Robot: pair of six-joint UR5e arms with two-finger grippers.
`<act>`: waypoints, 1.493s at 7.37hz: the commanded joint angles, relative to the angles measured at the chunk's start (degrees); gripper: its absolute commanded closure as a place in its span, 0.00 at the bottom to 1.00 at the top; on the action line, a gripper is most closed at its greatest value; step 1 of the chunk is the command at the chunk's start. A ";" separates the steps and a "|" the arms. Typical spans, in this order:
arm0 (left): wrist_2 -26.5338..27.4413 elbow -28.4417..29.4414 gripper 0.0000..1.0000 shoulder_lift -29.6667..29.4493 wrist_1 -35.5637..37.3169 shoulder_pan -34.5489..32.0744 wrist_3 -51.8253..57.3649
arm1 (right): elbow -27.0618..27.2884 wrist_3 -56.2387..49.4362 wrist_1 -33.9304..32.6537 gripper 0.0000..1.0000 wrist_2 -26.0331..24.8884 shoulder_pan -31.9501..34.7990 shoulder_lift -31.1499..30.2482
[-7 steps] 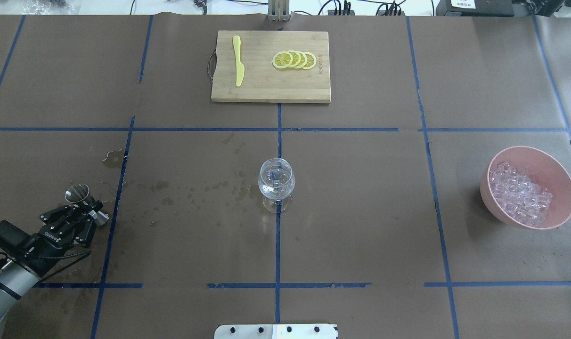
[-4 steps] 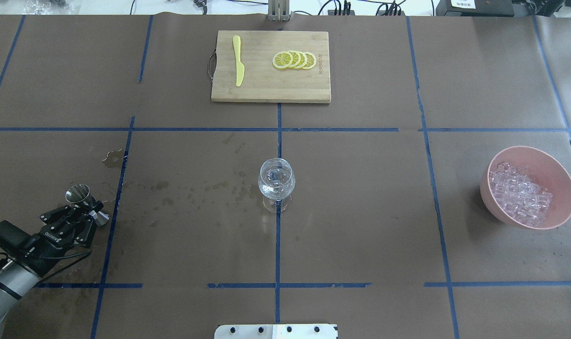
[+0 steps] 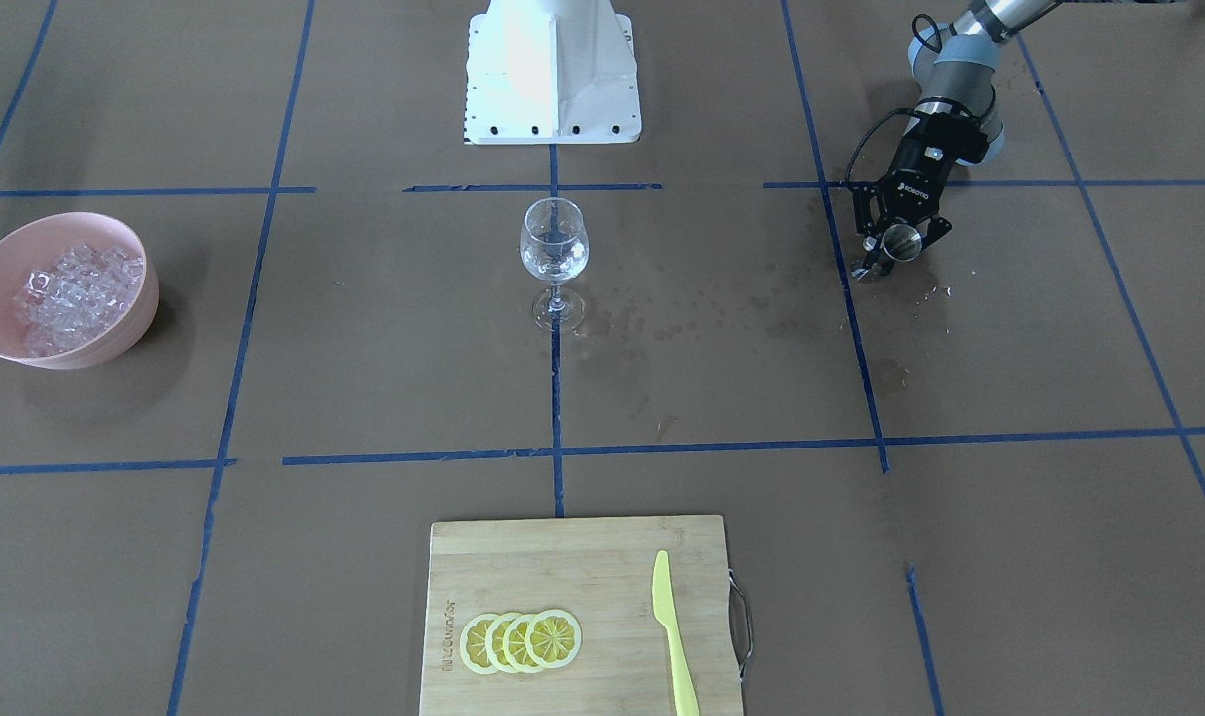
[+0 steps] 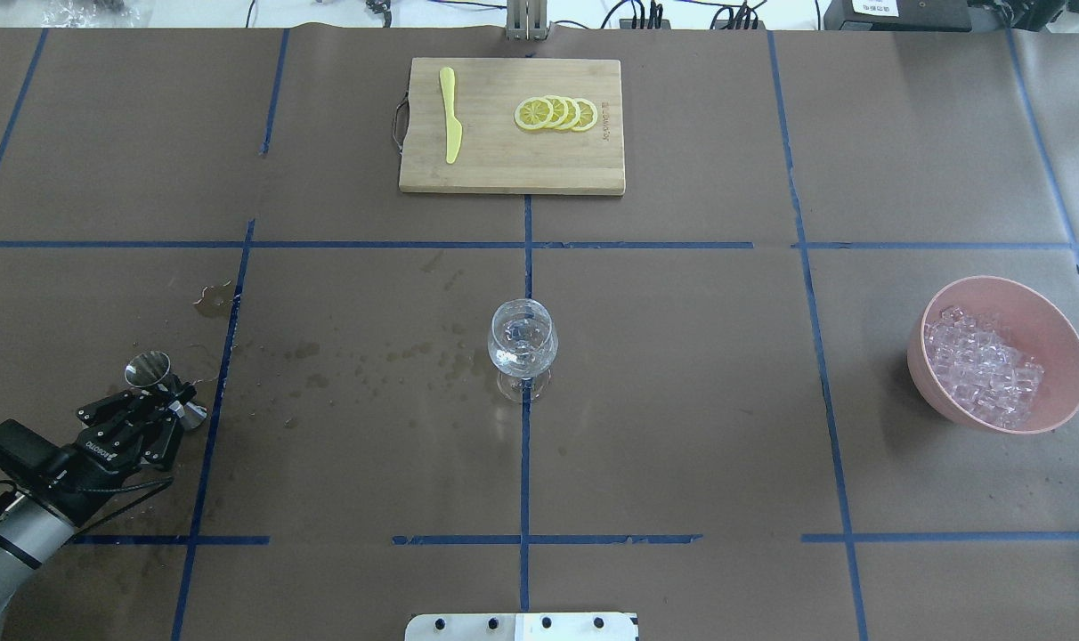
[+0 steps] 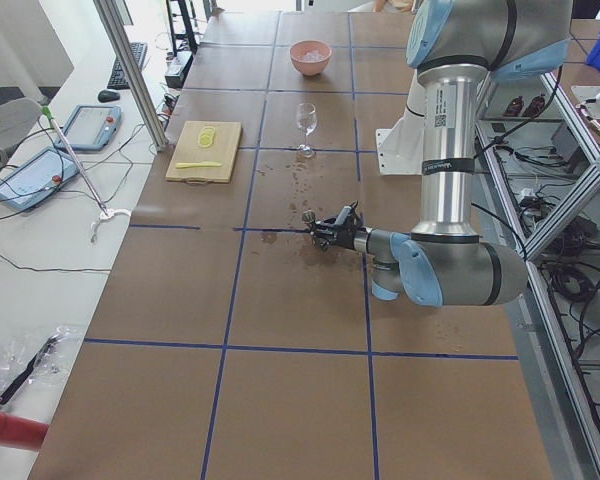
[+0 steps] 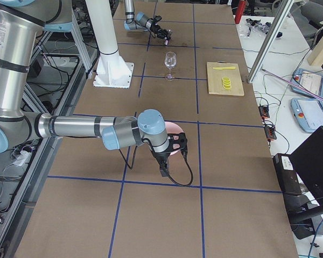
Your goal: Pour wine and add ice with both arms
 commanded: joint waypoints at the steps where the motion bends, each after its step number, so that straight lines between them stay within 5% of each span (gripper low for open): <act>1: 0.19 -0.16 0.67 0.12 -0.08 0.07 0.01 | -0.09 -0.07 0.00 0.00 0.00 0.00 0.00; 4: 0.54 -0.16 0.31 0.21 -0.17 0.07 -0.17 | -0.09 -0.16 0.00 0.00 0.00 0.00 0.00; 6: 1.24 -0.25 0.24 0.21 -0.26 0.15 -0.17 | -0.09 -0.24 0.00 0.00 0.00 0.00 0.00; 8: 1.33 -0.51 0.00 0.30 -0.44 0.07 -0.17 | 0.00 -0.16 0.00 0.00 0.00 0.00 0.00; 11: 2.99 -2.61 0.00 0.56 -0.79 0.07 0.71 | 0.00 0.02 0.00 0.00 0.00 0.18 0.00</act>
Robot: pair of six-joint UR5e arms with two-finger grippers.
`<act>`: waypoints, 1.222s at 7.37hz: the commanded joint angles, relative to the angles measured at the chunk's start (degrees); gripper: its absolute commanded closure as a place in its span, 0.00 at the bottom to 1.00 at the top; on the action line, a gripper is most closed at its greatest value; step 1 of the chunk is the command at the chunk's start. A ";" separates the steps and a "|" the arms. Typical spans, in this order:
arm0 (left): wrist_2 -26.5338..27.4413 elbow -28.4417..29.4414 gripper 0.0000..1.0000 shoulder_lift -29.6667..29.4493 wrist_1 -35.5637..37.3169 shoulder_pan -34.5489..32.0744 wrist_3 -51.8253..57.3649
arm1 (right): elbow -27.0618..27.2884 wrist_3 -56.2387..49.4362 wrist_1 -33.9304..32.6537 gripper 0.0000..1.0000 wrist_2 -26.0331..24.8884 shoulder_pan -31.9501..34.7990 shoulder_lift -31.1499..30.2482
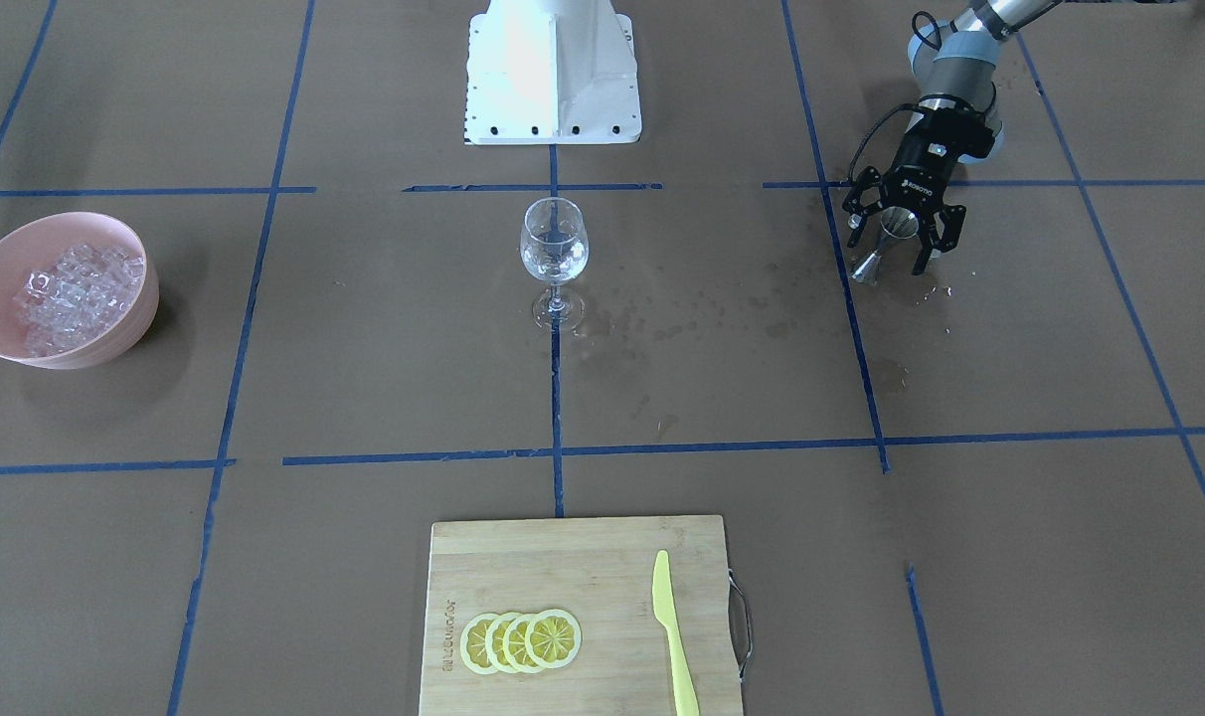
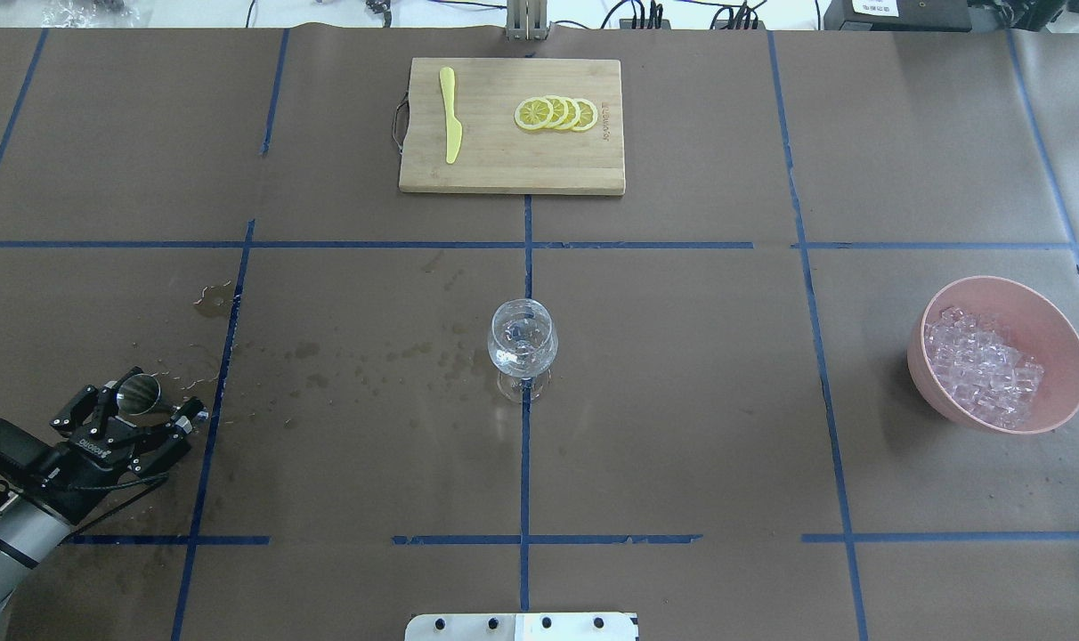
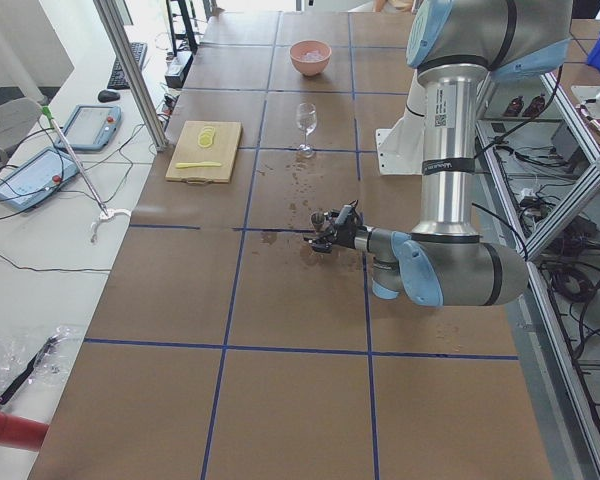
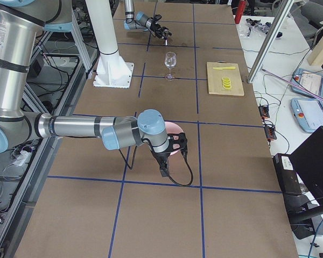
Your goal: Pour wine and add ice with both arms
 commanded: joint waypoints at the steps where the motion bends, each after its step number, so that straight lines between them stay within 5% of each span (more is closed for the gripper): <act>1: 1.93 -3.01 0.00 0.54 -0.23 -0.01 1.52 | -0.08 0.31 0.00 0.00 0.00 0.05 0.00; 7: 1.16 -11.80 0.00 3.95 -1.63 -0.71 8.12 | 0.10 0.66 0.00 0.00 0.00 0.05 0.52; 9: -3.30 -12.87 0.00 4.84 -1.12 -3.59 8.56 | 0.10 0.66 0.00 0.00 0.00 0.05 0.53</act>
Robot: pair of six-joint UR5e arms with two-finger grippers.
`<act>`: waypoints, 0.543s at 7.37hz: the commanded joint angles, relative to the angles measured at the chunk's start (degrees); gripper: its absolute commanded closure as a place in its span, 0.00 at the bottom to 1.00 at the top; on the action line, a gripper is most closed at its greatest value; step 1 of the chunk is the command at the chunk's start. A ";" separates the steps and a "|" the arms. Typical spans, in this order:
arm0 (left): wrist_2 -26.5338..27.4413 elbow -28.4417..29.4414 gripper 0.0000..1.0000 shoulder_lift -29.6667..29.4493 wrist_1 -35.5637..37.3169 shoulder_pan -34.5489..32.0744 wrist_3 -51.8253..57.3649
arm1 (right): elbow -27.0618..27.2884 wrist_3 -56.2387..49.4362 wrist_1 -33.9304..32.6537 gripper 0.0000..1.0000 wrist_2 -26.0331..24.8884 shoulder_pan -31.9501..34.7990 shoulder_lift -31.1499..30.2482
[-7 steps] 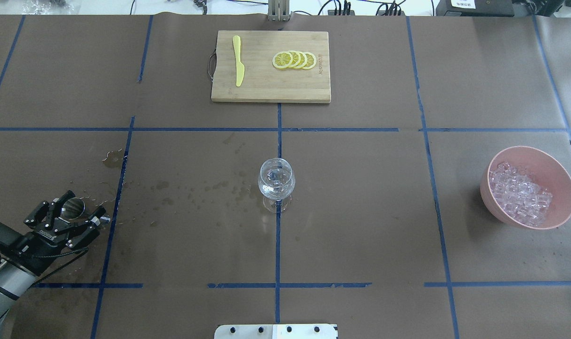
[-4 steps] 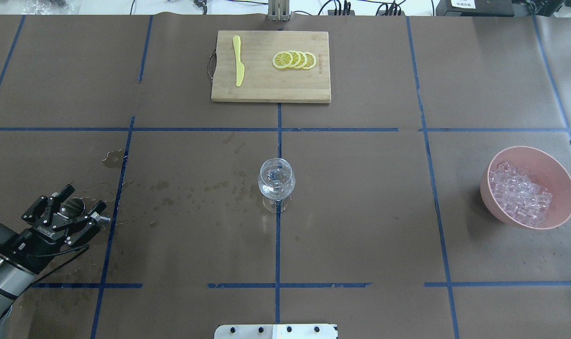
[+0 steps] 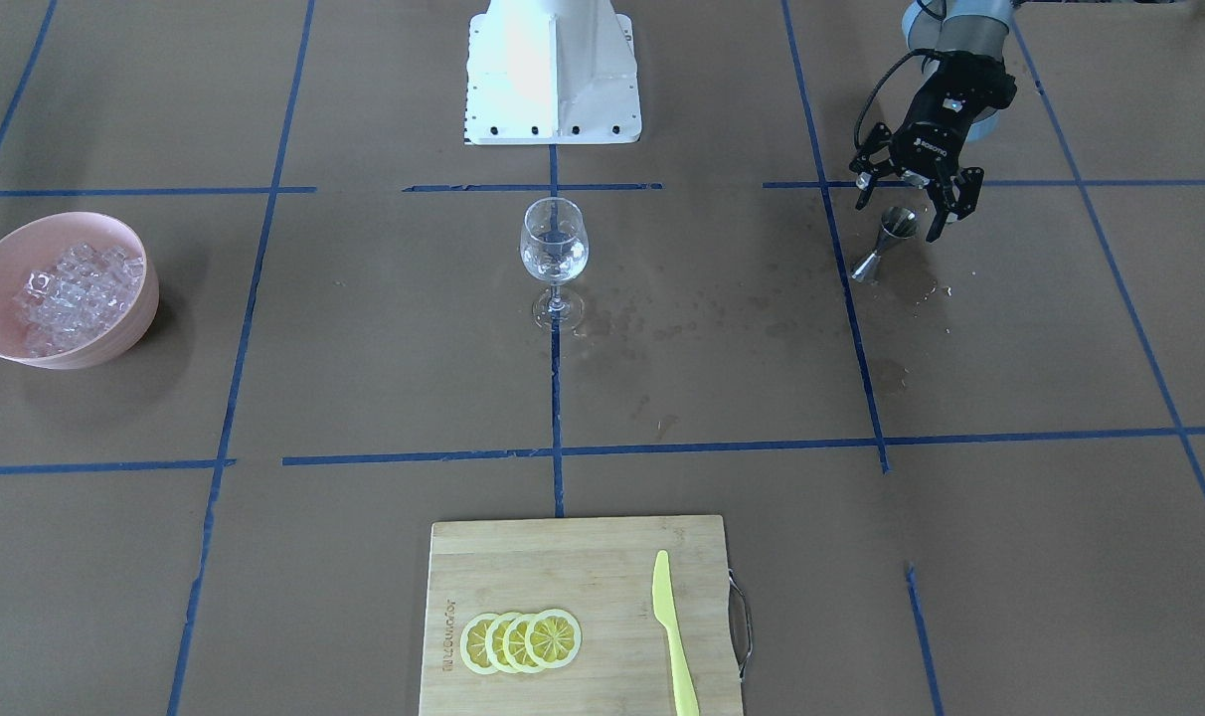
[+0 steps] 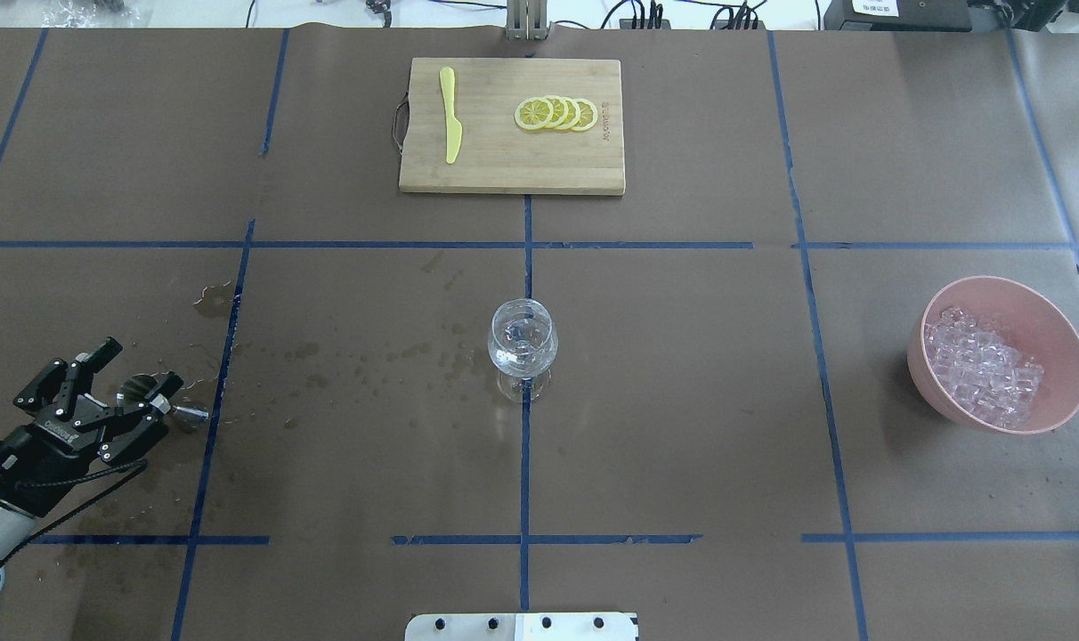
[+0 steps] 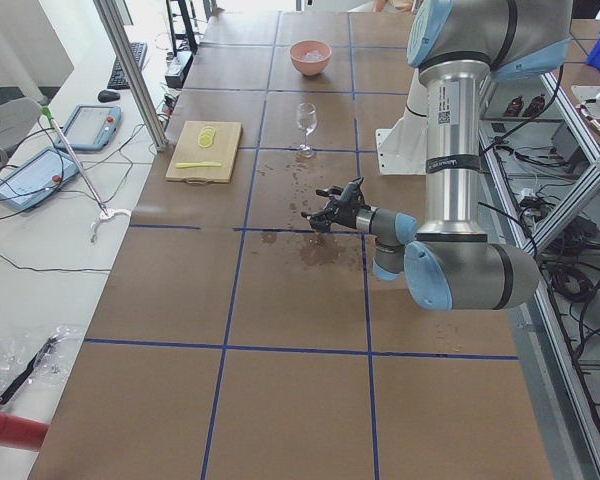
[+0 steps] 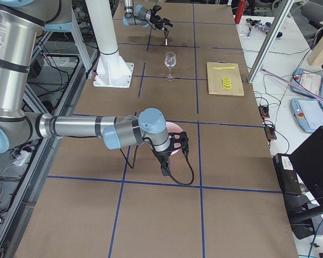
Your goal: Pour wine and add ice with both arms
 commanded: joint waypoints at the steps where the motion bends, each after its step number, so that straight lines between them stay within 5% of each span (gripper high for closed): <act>1: -11.06 -0.67 0.00 0.59 1.96 -8.28 0.37 | 0.01 0.01 0.00 0.00 0.00 0.00 0.02; 4: -46.71 -1.20 0.00 -5.00 21.76 -36.11 0.37 | 0.10 0.01 0.00 0.00 0.00 0.00 0.02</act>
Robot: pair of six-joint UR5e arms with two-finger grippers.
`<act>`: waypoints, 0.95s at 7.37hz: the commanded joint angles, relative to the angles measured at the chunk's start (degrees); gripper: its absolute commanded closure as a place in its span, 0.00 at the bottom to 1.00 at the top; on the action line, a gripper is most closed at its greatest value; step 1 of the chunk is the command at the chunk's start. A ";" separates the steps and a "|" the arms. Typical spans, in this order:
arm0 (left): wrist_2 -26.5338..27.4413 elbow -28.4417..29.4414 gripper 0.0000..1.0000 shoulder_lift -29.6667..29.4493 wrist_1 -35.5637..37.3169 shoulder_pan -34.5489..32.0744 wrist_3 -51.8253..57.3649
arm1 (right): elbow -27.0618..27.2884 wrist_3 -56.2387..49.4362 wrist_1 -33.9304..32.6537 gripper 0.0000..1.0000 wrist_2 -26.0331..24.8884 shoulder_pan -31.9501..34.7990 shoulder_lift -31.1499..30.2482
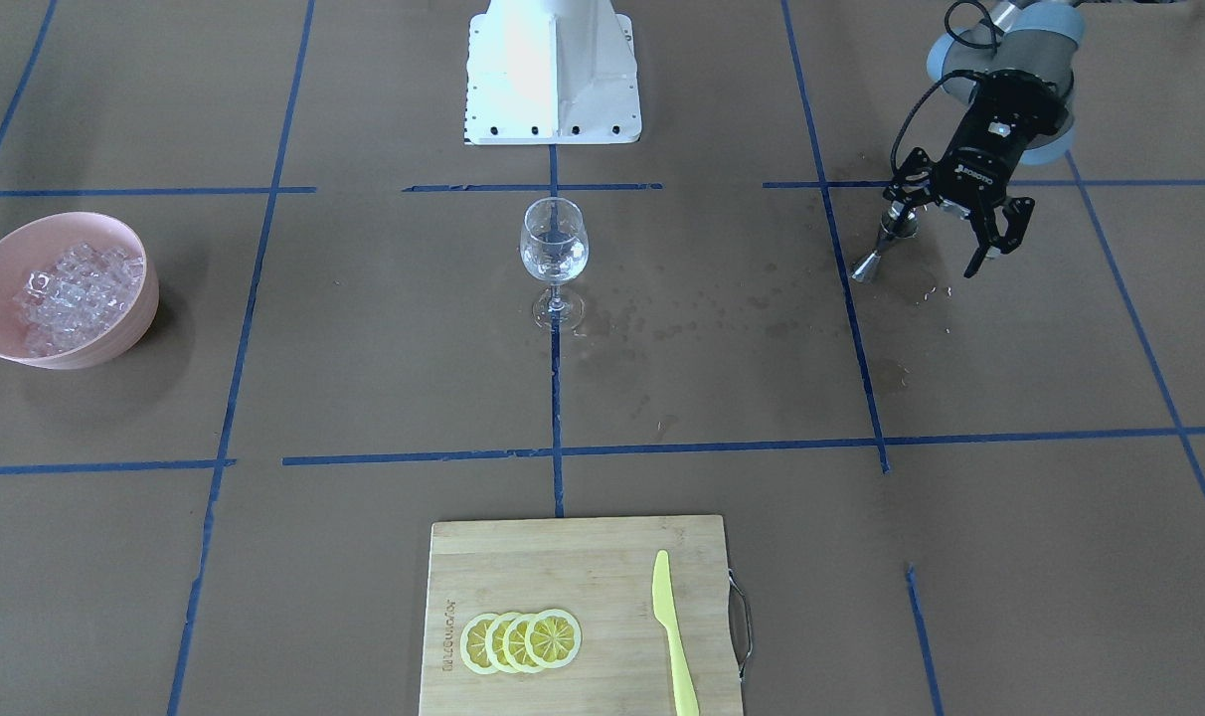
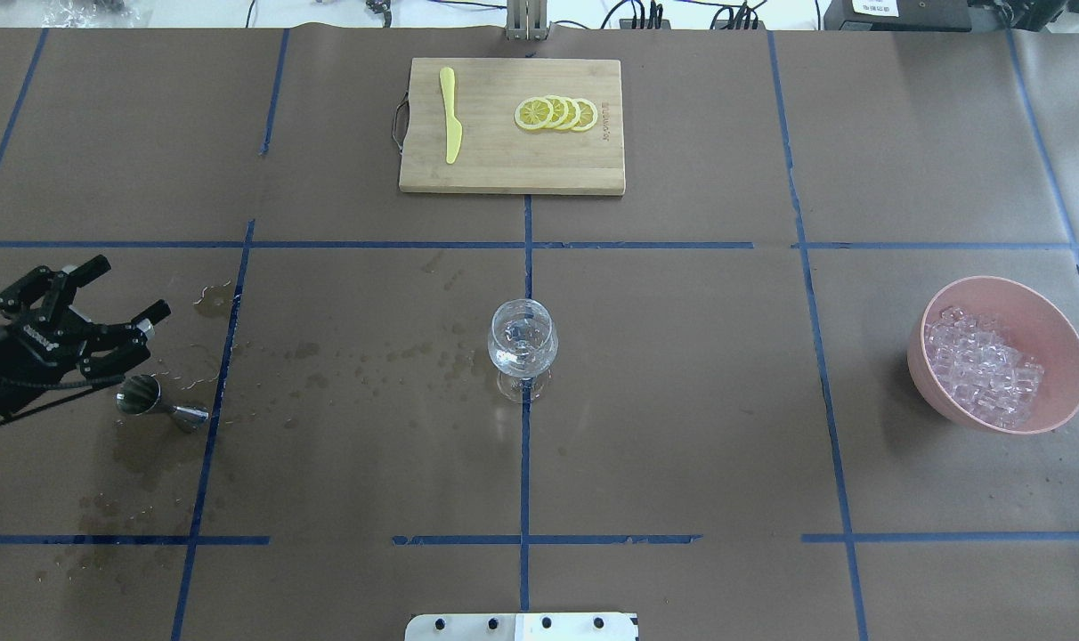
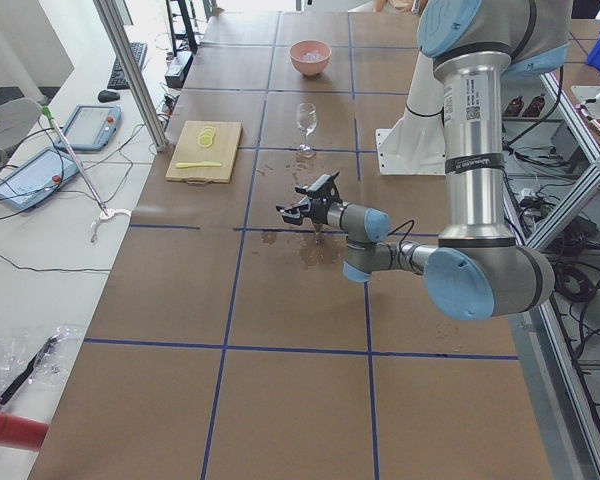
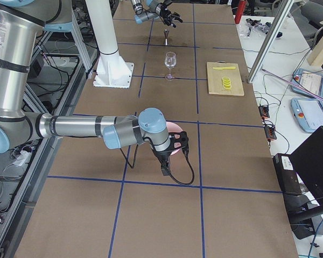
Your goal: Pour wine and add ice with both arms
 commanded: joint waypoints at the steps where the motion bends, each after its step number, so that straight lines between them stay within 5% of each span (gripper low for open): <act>1: -25.19 -0.17 0.00 -5.51 16.64 -19.04 0.05 | 0.01 0.00 -0.01 0.00 0.00 0.00 0.00; 2: -34.52 -0.52 0.00 -8.06 25.16 -26.08 3.53 | 0.01 -0.09 -0.01 0.00 0.00 0.00 0.00; 4: -44.14 -1.66 0.00 -10.71 42.03 -36.74 10.67 | -0.07 -0.35 -0.01 0.00 0.00 0.00 0.00; 7: -51.88 -1.32 0.00 -5.90 52.45 -43.70 10.68 | -0.16 -0.44 -0.01 0.00 0.00 0.00 -0.35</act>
